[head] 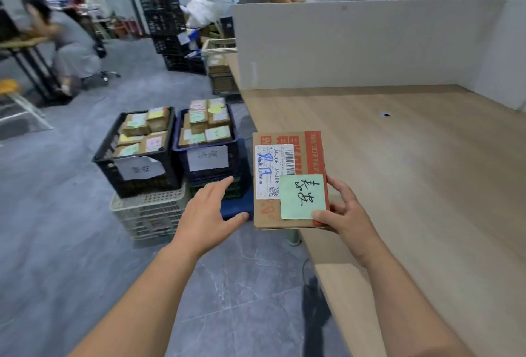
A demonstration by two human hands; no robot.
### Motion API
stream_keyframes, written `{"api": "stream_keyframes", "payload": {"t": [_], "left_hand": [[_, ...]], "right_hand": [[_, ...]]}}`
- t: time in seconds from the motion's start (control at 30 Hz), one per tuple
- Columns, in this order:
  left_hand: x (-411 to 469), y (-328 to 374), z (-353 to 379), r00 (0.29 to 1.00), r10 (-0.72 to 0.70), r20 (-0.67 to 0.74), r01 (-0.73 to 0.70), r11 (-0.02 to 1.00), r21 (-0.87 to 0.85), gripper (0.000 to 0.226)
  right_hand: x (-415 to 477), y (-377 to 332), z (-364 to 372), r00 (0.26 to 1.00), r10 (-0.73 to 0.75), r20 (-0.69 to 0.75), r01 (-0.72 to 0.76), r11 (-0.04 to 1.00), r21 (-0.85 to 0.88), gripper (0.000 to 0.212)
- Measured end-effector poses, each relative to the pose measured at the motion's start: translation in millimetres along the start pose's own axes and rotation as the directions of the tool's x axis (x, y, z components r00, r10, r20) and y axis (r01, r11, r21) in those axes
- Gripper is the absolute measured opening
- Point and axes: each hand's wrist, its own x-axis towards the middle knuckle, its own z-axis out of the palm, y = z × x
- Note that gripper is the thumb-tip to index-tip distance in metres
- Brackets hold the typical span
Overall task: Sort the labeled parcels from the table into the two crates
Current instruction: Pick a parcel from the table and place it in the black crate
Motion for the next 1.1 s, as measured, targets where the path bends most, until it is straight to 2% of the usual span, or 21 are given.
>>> {"api": "stream_keyframes", "payload": {"t": [0.2, 0.33, 0.5, 0.7, 1.1], "left_hand": [[31, -74, -27, 0.996, -0.075, -0.045, 0.077, 0.996, 0.049, 0.081], [66, -130, -54, 0.994, -0.096, -0.058, 0.1, 0.993, 0.069, 0.083], [112, -212, -95, 0.988, -0.14, -0.065, 0.146, 0.985, 0.095, 0.085], [154, -307, -127, 0.976, -0.204, -0.072, 0.211, 0.972, 0.101, 0.085], [251, -419, -133, 0.966, -0.257, -0.036, 0.259, 0.959, 0.114, 0.084]], "right_hand": [[65, -6, 75, 0.996, -0.01, 0.093, 0.012, 1.0, -0.029, 0.074], [114, -15, 135, 0.994, 0.001, 0.112, 0.007, 0.997, -0.072, 0.085], [180, -25, 223, 0.989, -0.003, 0.15, 0.018, 0.995, -0.101, 0.075], [245, -21, 318, 0.979, 0.031, 0.199, 0.006, 0.984, -0.179, 0.075], [375, -5, 415, 0.961, 0.107, 0.256, -0.06, 0.981, -0.183, 0.074]]}}
